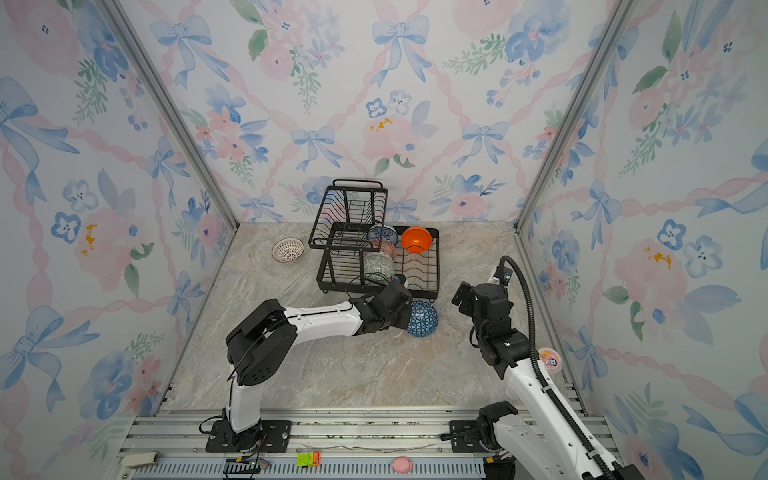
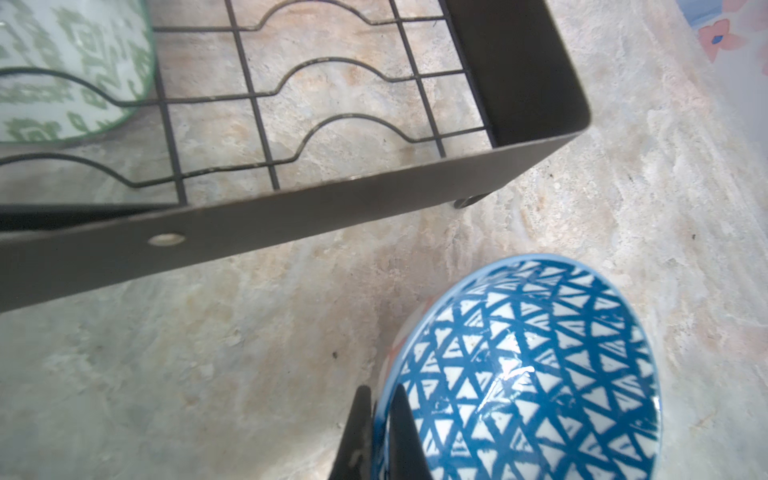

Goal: Load the bowls into the dish rack
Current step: 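Grasp the blue triangle-pattern bowl rim with the left gripper, then lift the blue bowl toward the rack while right gripper moves to grasp it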

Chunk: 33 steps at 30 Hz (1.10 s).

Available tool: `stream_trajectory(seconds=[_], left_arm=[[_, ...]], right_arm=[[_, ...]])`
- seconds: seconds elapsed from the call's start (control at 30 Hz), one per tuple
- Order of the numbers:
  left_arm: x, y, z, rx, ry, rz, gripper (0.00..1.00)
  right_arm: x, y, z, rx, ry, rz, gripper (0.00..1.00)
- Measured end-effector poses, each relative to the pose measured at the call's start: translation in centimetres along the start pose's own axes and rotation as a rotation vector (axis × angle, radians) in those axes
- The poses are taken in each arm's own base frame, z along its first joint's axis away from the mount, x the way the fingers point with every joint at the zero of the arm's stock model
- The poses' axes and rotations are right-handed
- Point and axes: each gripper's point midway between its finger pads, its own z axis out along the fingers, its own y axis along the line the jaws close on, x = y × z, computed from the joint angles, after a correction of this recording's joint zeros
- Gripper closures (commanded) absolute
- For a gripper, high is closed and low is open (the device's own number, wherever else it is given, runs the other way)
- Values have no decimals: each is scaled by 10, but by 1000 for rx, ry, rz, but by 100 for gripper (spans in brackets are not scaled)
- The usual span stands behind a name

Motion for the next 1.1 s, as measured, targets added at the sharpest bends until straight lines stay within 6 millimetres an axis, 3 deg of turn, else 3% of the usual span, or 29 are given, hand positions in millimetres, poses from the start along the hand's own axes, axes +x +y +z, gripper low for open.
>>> stream_trajectory(seconds=[0.17, 0.27, 0.6, 0.8, 1.1], left_arm=[[6, 21, -27, -43, -38, -3, 100], [-2, 27, -48, -39, -106, -26, 100], [-80, 15, -113, 5, -459, -112, 100], [-106, 10, -125, 0, -583, -141, 100], [-130, -17, -115, -31, -755, -121, 100]], right_arm=[[-10, 13, -4, -47, 21, 11, 3], [-24, 25, -10, -89, 15, 43, 3], [-56, 62, -29, -234, 61, 204, 3], [-64, 80, -40, -320, 105, 356, 3], [-75, 118, -45, -452, 165, 572, 3]])
